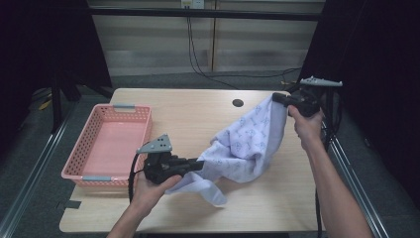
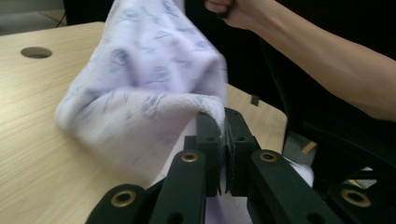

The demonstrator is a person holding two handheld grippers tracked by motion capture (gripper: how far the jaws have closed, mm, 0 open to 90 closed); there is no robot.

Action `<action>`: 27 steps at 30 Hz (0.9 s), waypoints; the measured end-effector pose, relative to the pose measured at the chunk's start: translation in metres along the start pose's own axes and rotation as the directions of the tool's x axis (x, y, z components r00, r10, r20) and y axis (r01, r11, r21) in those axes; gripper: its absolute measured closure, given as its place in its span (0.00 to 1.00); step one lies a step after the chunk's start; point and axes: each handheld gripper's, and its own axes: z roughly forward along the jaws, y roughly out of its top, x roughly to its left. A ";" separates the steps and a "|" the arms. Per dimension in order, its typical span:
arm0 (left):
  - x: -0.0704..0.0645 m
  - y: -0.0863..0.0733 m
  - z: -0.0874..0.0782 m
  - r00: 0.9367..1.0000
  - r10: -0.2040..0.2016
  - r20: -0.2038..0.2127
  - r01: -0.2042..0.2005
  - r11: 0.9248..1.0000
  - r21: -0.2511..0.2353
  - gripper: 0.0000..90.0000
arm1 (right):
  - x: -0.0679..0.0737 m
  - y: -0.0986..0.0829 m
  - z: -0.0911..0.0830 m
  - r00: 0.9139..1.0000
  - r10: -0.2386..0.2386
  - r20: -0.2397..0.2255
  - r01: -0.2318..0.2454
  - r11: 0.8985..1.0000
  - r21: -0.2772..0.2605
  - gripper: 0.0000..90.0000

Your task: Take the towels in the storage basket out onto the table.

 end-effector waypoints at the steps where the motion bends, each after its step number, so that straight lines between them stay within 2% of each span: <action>1: -0.001 -0.002 -0.002 1.000 -0.005 0.017 0.005 1.000 0.000 0.96 | -0.004 0.005 0.002 1.000 -0.004 0.021 0.004 1.000 -0.003 0.97; 2: -0.001 -0.004 -0.002 1.000 -0.009 0.013 0.009 1.000 0.020 0.96 | -0.004 0.005 0.002 1.000 -0.004 0.021 0.004 1.000 -0.003 0.97; 3: 0.000 -0.008 0.000 1.000 -0.016 -0.001 0.016 0.999 0.036 0.85 | -0.011 0.007 0.010 1.000 0.003 0.027 -0.003 1.000 0.005 0.89; 4: 0.003 -0.013 0.002 1.000 -0.029 -0.001 0.029 0.998 0.052 0.85 | -0.011 0.007 0.010 1.000 0.003 0.027 -0.003 1.000 0.005 0.89; 5: 0.007 -0.018 0.005 0.999 -0.043 -0.007 0.043 0.996 0.072 0.77 | -0.013 0.005 0.014 0.999 0.008 0.038 -0.008 1.000 0.008 0.77; 6: 0.015 -0.026 0.009 0.996 -0.063 -0.068 0.070 0.992 0.105 0.67 | -0.015 -0.004 0.022 0.999 0.024 0.035 -0.025 0.999 0.027 0.68; 7: 0.015 -0.026 0.009 0.996 -0.063 -0.068 0.070 0.992 0.105 0.64 | -0.015 -0.004 0.022 0.999 0.024 0.035 -0.025 0.999 0.027 0.68; 8: 0.020 -0.029 0.009 0.995 -0.072 -0.070 0.079 0.991 0.109 0.64 | -0.013 -0.015 0.026 0.999 0.026 0.027 -0.027 0.998 0.052 0.58; 10: 0.027 -0.034 0.008 0.992 -0.092 -0.092 0.102 0.989 0.108 0.62 | -0.012 -0.020 0.025 0.999 0.030 0.011 -0.030 0.998 0.063 0.58; 12: 0.031 -0.039 0.007 0.991 -0.098 -0.092 0.108 0.988 0.111 0.59 | -0.005 -0.033 0.018 1.000 0.021 -0.021 -0.019 0.998 0.068 0.56; 13: 0.033 -0.042 0.006 0.991 -0.101 -0.090 0.111 0.987 0.114 0.59 | -0.005 -0.033 0.018 1.000 0.021 -0.021 -0.019 0.998 0.068 0.56; 14: 0.034 -0.049 0.007 0.990 -0.107 -0.091 0.119 0.984 0.132 0.59 | 0.006 -0.044 0.012 0.998 0.002 -0.064 0.003 0.996 0.090 0.56; 15: 0.034 -0.049 0.007 0.990 -0.107 -0.091 0.119 0.984 0.132 0.59 | 0.006 -0.044 0.012 0.998 0.002 -0.064 0.003 0.996 0.090 0.56; 16: 0.034 -0.054 0.008 0.989 -0.106 -0.100 0.120 0.981 0.151 0.59 | 0.013 -0.051 0.007 0.997 -0.016 -0.078 0.024 0.994 0.104 0.55; 17: 0.035 -0.058 0.009 0.989 -0.110 -0.098 0.125 0.979 0.160 0.58 | 0.022 -0.061 0.002 0.993 -0.018 -0.121 0.031 0.994 0.109 0.55; 19: 0.036 -0.067 0.009 0.987 -0.113 -0.118 0.134 0.973 0.189 0.57 | 0.038 -0.080 -0.008 0.986 -0.029 -0.162 0.051 0.990 0.135 0.52; 20: 0.037 -0.070 0.010 0.986 -0.114 -0.123 0.136 0.971 0.194 0.56 | 0.046 -0.090 -0.013 0.981 -0.023 -0.194 0.051 0.989 0.140 0.52; 21: 0.039 -0.074 0.010 0.985 -0.120 -0.128 0.145 0.968 0.207 0.56 | 0.062 -0.112 -0.021 0.969 -0.010 -0.247 0.051 0.986 0.161 0.51; 22: 0.040 -0.076 0.011 0.984 -0.119 -0.133 0.145 0.966 0.212 0.56 | 0.062 -0.112 -0.021 0.969 -0.010 -0.247 0.051 0.986 0.161 0.51; 23: 0.042 -0.079 0.012 0.983 -0.119 -0.136 0.147 0.964 0.222 0.57 | 0.068 -0.120 -0.023 0.965 -0.016 -0.264 0.066 0.981 0.183 0.49; 24: 0.044 -0.082 0.016 0.983 -0.115 -0.142 0.147 0.959 0.241 0.59 | 0.075 -0.131 -0.024 0.962 -0.028 -0.272 0.088 0.974 0.210 0.48; 25: 0.046 -0.085 0.018 0.984 -0.118 -0.134 0.149 0.956 0.253 0.64 | 0.082 -0.144 -0.026 0.956 -0.021 -0.293 0.091 0.970 0.226 0.48; 26: 0.047 -0.087 0.020 0.984 -0.119 -0.132 0.150 0.953 0.262 0.73 | 0.086 -0.153 -0.025 0.950 -0.013 -0.313 0.094 0.965 0.244 0.48; 27: 0.049 -0.089 0.023 0.982 -0.119 -0.146 0.156 0.949 0.275 0.80 | 0.089 -0.160 -0.024 0.947 -0.014 -0.320 0.102 0.960 0.259 0.48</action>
